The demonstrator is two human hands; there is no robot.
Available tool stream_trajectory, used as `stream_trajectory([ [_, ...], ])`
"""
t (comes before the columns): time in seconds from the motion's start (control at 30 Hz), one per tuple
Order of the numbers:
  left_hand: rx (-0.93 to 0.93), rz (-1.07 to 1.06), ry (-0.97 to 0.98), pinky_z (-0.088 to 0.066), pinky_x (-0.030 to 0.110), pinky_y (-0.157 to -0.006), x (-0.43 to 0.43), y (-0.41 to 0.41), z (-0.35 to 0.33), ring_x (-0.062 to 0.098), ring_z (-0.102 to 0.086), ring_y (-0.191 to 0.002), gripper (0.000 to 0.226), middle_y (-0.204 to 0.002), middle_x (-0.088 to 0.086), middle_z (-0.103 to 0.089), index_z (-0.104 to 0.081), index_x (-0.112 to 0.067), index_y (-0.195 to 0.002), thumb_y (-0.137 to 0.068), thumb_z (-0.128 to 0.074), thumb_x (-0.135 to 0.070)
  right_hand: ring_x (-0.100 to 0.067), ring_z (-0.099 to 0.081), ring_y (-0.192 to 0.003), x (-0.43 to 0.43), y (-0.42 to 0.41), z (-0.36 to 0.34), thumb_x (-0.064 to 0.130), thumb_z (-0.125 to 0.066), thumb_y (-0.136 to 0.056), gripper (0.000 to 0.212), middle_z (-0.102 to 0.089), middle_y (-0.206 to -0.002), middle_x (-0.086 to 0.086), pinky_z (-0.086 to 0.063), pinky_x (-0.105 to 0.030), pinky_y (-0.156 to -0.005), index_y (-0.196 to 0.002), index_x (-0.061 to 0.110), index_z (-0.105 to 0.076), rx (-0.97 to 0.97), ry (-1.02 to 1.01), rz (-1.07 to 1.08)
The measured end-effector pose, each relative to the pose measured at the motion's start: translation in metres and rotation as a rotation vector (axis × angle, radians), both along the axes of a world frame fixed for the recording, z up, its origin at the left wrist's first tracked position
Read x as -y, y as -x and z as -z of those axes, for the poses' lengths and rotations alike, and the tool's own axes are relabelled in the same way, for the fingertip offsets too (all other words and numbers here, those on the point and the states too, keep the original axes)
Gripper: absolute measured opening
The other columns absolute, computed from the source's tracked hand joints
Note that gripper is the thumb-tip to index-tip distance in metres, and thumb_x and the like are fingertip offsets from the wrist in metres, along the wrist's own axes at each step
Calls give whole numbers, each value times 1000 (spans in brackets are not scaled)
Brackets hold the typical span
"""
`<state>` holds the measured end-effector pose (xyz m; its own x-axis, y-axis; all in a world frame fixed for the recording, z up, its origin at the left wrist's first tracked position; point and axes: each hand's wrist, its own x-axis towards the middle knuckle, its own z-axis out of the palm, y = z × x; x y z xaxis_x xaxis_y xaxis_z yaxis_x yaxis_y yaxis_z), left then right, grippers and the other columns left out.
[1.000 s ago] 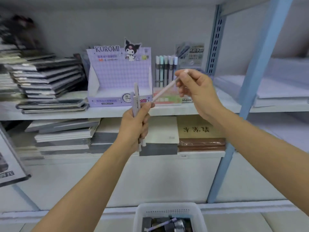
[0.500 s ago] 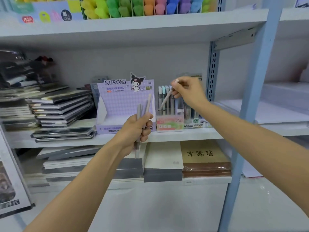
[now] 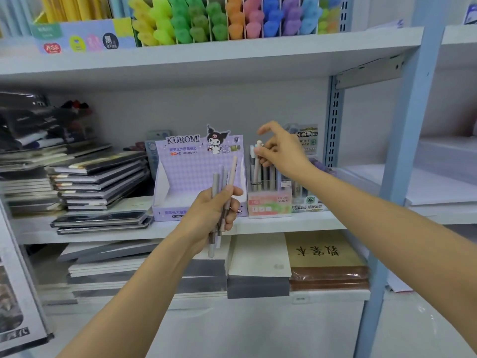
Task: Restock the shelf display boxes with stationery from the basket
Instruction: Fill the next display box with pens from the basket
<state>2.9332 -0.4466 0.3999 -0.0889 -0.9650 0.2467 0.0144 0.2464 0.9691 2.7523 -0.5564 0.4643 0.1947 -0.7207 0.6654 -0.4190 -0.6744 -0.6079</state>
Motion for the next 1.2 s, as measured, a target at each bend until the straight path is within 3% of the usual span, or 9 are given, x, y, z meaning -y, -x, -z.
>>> stream_trajectory([
  [0.17, 8, 15, 30, -47, 25, -47, -1, 3, -1, 13, -49, -49, 30, -65, 1, -59, -65, -8, -101, -102, -46, -31, -22, -65, -68, 5, -7, 0, 12, -69, -87, 10, -65, -86, -5, -54, -33, -62, -90, 15, -59, -40, 114, 113],
  [0.27, 11, 17, 36, -47, 25, -47, -1, 3, -2, 13, -50, -49, 30, -65, 1, -59, -65, -7, -103, -102, -46, -31, -15, -52, -69, 7, -7, 5, 15, -69, -87, 5, -56, -79, -1, -40, -26, -69, -85, 14, -65, -152, 171, 199],
  [0.37, 22, 32, 39, -48, 25, -48, -2, 4, -2, 13, -50, -50, 30, -66, 2, -59, -65, -7, -103, -102, -47, -31, -11, -50, -64, 2, -5, 7, 18, -67, -89, 4, -56, -71, 1, -41, -26, -66, -91, 14, -68, -132, 107, 173],
  [0.53, 46, 56, 51, -48, 25, -49, -4, 8, -2, 14, -50, -51, 31, -67, 2, -59, -66, -7, -105, -102, -46, -31, -6, -51, -55, -26, -5, -2, 36, -58, -95, 25, -60, -76, 1, -42, -19, -49, -107, 15, -64, 119, -126, -163],
  [0.67, 69, 79, 40, -49, 26, -52, -5, 11, -2, 15, -53, -53, 33, -69, 3, -61, -66, -7, -107, -101, -47, -34, -6, -45, -46, -44, -5, 5, 36, -64, -92, 26, -56, -63, 2, -36, -18, -40, -96, 11, -67, -51, -297, -348],
  [0.77, 32, 68, -1, -50, 25, -50, -2, 9, -1, 16, -59, -56, 34, -74, 6, -66, -66, -8, -107, -100, -48, -35, -6, -47, -44, -45, 1, 7, 24, -64, -93, 17, -57, -58, 3, -38, -18, -39, -91, 8, -65, 87, -338, -368],
  [0.87, -86, 7, -46, -33, 19, -36, 1, 0, -2, 10, -47, -45, 35, -70, 3, -64, -68, -11, -100, -98, -50, -41, -8, -49, -44, -44, 14, 4, 17, -62, -94, 13, -61, -61, 0, -40, -17, -38, -93, 4, -65, 320, -348, -377],
  [0.97, -236, -87, -10, -26, 16, -33, 2, -8, -3, 6, -38, -40, 34, -71, -1, -65, -70, -12, -94, -79, -69, -42, -10, -53, -48, -45, 22, 7, 13, -62, -93, 14, -66, -68, -6, -45, -17, -42, -96, -1, -64, 401, -334, -405],
  [1.2, -392, -298, 104, -26, 16, -34, -3, 0, -11, 7, -30, -35, 7, -80, 2, -75, -68, -15, -84, -87, -70, -20, -18, -65, -63, -59, 21, 36, 10, -68, -87, 13, -73, -84, -15, -54, -22, -58, -97, 4, -62, 76, -483, -559],
])
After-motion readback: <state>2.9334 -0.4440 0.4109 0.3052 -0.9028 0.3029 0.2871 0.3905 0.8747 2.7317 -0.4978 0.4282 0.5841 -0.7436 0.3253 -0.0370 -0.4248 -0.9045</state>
